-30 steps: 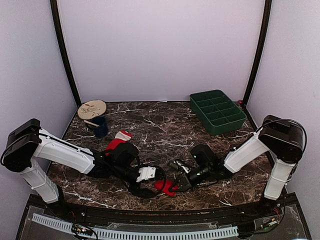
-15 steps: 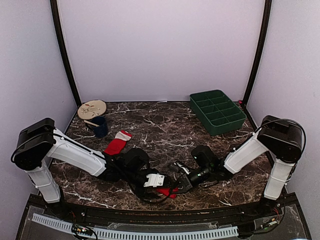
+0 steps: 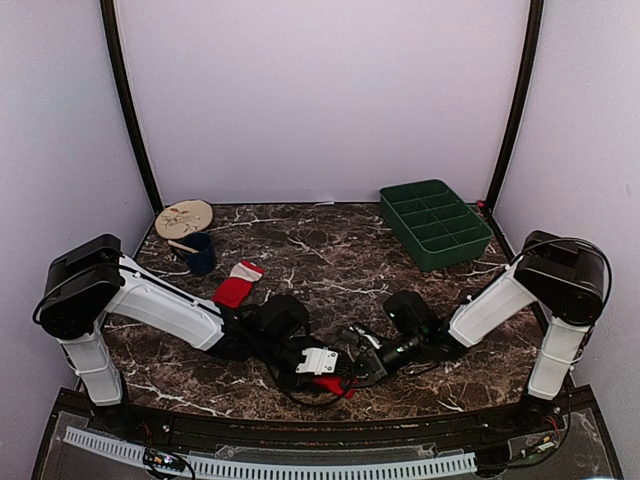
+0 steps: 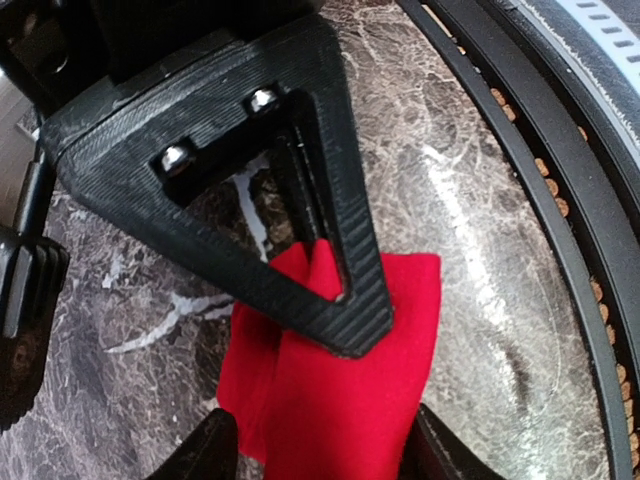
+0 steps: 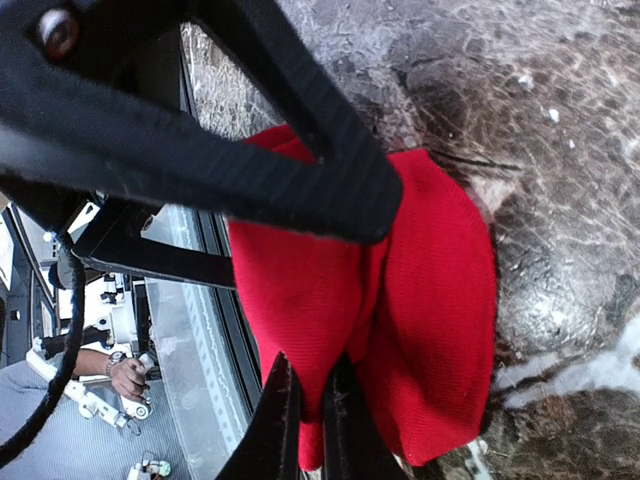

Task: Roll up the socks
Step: Pick up the sock from the center of the board.

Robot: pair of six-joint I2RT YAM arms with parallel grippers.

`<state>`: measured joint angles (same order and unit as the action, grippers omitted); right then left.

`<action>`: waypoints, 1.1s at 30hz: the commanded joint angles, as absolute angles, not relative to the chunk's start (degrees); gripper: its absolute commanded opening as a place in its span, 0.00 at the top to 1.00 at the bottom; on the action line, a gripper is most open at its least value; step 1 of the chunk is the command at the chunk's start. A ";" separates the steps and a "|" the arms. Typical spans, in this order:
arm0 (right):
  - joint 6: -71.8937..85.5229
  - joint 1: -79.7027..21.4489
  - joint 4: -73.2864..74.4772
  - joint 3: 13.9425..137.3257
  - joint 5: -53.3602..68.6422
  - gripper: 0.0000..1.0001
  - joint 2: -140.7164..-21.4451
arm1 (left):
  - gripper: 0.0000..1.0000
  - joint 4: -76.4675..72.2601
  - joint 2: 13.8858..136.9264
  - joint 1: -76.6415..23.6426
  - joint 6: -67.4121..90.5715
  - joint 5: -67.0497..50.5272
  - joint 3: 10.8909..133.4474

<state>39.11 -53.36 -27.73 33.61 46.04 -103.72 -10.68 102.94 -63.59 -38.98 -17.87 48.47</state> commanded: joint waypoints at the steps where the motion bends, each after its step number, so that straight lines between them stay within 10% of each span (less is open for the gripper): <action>1: 38.87 -52.50 -27.15 33.26 47.02 1.00 -103.82 | 0.44 -6.24 103.78 -63.98 -41.60 -20.73 50.00; 33: 32.00 -51.24 -13.12 38.74 45.63 1.00 -101.64 | 0.99 5.80 111.27 -64.95 -46.02 -24.90 58.06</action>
